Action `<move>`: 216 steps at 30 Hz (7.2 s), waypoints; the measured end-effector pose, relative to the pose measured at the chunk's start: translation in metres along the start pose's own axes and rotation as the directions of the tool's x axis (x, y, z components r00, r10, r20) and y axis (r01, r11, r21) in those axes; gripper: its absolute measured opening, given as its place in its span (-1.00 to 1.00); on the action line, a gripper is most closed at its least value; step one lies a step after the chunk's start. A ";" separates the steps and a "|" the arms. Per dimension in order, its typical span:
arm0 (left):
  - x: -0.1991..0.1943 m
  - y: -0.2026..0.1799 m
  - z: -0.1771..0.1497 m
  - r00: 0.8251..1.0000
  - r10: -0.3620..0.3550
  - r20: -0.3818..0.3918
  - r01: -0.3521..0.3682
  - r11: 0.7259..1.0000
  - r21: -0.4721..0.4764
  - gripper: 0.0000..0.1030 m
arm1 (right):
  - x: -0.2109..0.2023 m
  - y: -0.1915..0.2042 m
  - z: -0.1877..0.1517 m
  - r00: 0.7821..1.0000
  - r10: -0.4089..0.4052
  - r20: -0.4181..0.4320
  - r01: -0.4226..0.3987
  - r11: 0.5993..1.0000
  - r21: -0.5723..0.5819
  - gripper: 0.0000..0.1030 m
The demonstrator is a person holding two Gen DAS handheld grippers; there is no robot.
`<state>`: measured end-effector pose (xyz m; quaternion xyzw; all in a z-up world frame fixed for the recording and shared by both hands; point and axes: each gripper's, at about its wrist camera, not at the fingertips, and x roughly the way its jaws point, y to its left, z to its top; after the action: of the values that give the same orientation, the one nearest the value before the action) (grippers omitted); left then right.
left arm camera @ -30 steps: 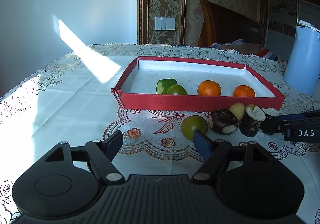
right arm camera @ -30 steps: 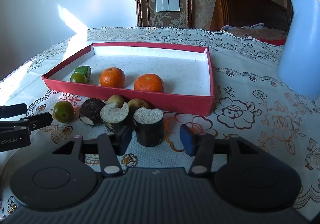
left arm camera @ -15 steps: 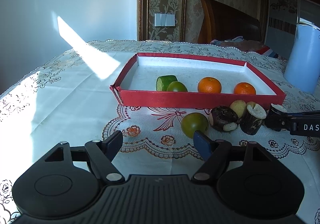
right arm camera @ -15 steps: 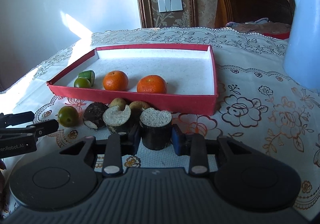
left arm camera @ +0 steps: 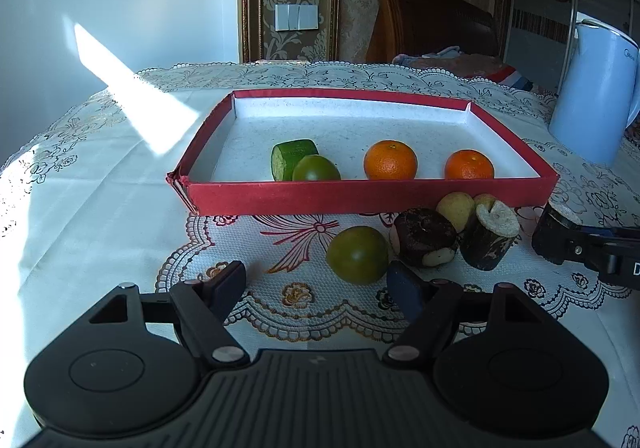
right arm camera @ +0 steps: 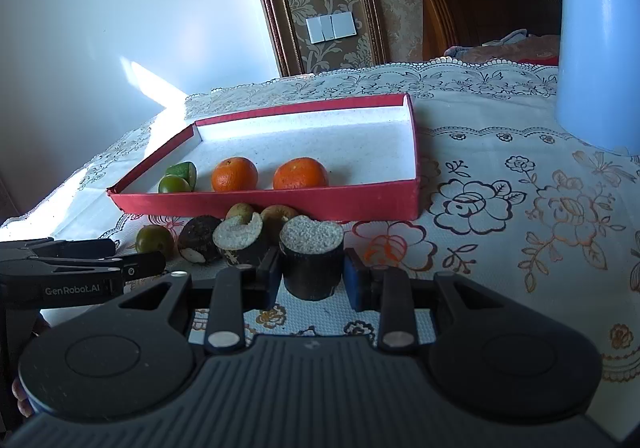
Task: Organize fruits
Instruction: 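Grasp the dark cylindrical slice with pale cut face using the right gripper, then grasp the dark green round fruit with the left gripper while the right gripper holds the slice, then carry the green fruit and the dark slice over the tray and lower them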
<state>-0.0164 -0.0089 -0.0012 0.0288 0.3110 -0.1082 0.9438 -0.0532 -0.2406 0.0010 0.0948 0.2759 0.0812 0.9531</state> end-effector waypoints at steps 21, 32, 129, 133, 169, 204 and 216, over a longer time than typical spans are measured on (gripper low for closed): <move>0.011 -0.009 0.007 1.000 -0.012 0.013 0.012 1.000 0.013 0.11 | -0.001 -0.001 -0.001 1.000 -0.010 0.015 0.010 1.000 0.009 -0.40; 0.008 -0.010 0.006 0.999 -0.016 0.044 0.015 1.000 0.023 -0.34 | -0.003 0.000 -0.002 1.000 -0.022 0.021 0.022 1.000 0.011 -0.40; 0.016 -0.017 0.070 0.977 0.135 0.165 -0.128 0.990 -0.055 -0.34 | 0.023 -0.005 0.061 0.990 -0.094 0.105 0.100 0.993 -0.062 -0.40; -0.001 0.007 0.065 0.978 0.094 0.184 -0.080 0.994 -0.081 -0.34 | 0.023 -0.010 0.060 0.989 -0.091 0.112 0.098 0.994 -0.052 -0.40; 0.001 0.011 0.020 0.994 0.054 0.096 -0.056 0.998 0.015 -0.39 | 0.022 -0.006 0.057 0.991 -0.047 0.122 0.054 0.997 -0.056 -0.40; 0.058 -0.025 0.067 0.978 0.164 0.131 -0.160 0.986 -0.042 -0.38 | 0.050 -0.009 0.057 0.985 -0.148 0.090 0.154 0.986 -0.070 -0.40; 0.058 -0.026 0.066 0.977 0.168 0.134 -0.163 0.986 -0.042 -0.38 | 0.057 -0.015 0.055 0.986 -0.157 0.061 0.161 0.985 -0.061 -0.40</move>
<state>0.0619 -0.0530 0.0177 0.0323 0.2436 -0.0262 0.9690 0.0258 -0.2509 0.0143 0.0435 0.2528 0.0110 0.9665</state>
